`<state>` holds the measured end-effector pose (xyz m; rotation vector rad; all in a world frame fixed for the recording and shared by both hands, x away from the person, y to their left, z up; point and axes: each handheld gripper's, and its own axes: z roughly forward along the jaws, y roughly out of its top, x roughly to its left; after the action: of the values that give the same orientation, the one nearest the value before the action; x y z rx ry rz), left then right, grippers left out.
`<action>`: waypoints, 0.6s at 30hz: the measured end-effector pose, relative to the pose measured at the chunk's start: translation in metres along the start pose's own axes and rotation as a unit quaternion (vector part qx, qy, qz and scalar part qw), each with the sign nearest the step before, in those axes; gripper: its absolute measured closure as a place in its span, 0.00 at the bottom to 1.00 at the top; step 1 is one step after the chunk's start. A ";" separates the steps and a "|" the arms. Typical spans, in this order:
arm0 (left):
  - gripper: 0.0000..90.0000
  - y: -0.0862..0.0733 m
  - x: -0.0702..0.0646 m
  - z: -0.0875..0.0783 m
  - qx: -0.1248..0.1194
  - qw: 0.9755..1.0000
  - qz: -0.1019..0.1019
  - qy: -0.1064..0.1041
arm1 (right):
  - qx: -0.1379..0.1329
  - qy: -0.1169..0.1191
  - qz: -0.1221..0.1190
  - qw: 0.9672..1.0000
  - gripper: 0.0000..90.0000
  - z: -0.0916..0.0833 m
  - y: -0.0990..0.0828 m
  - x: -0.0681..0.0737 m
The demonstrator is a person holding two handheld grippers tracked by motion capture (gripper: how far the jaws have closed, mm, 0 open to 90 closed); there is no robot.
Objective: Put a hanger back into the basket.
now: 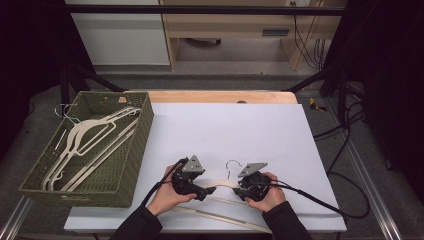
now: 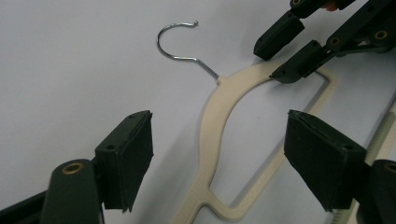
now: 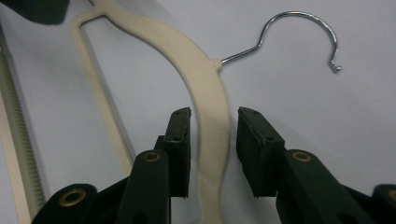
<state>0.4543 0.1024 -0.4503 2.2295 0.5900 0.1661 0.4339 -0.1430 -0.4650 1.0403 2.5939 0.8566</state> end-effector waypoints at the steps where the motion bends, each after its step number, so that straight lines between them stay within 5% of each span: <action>1: 0.26 0.000 -0.001 -0.002 -0.002 1.000 0.000 0.001 | -0.003 -0.002 -0.003 1.000 0.71 -0.003 -0.001 0.000; 7: 0.26 -0.003 -0.007 -0.014 -0.018 1.000 0.000 -0.001 | -0.039 0.021 -0.005 0.999 0.68 -0.032 -0.023 -0.013; 18: 0.25 -0.008 -0.005 -0.019 -0.023 1.000 -0.011 0.000 | -0.016 0.020 -0.024 0.999 0.71 -0.039 -0.062 -0.020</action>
<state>0.4412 0.1180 -0.4433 2.1781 0.6052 0.1674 0.3979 -0.2099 -0.4700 0.9565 2.6177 0.9145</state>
